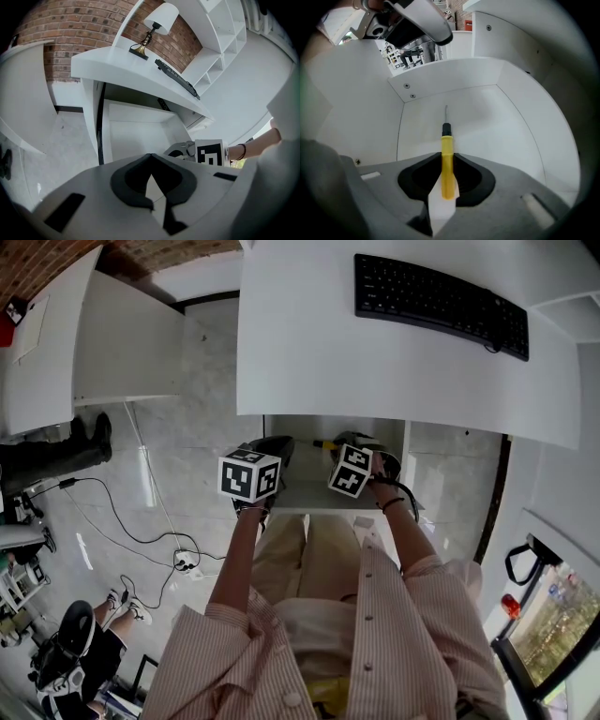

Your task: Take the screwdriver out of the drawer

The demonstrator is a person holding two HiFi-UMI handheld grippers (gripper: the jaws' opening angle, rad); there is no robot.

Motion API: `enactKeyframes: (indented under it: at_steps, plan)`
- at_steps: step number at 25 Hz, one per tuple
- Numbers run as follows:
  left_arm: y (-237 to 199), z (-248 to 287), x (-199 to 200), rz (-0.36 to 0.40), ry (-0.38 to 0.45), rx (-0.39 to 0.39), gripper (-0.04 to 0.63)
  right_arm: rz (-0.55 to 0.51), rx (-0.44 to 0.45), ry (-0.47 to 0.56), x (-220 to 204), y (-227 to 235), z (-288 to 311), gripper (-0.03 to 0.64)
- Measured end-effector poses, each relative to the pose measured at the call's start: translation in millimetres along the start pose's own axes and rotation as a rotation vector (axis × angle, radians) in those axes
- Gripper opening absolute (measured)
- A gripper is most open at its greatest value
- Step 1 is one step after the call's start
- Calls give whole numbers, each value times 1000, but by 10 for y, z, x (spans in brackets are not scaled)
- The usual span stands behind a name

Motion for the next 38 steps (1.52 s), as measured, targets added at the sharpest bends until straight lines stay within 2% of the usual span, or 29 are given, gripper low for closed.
enactKeyframes:
  at_steps: [7,18,25,38]
  plan:
    - [2,-25,-59,-4,-6,-8,0,-12,5,-18,16,-3,-28,80]
    - [28,-300,12,38,60,-10,0,49,-73,96,225,48,-502,80]
    - [92,-509,67,74,130,-38,0,100,-127,169,241,-26,-829,80]
    - [315,-1071,384,143,318,-78,0,143,-233,362,486,-235,-1618,80]
Point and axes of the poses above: the fingertips, and each gripper's own axes: z forward along the fingers, y to its right, x out of its top, the point moved 3 cm from there along -z, backward along the fingers, and after that the axes turned 7 degrees about x, right-handed, at the moved point
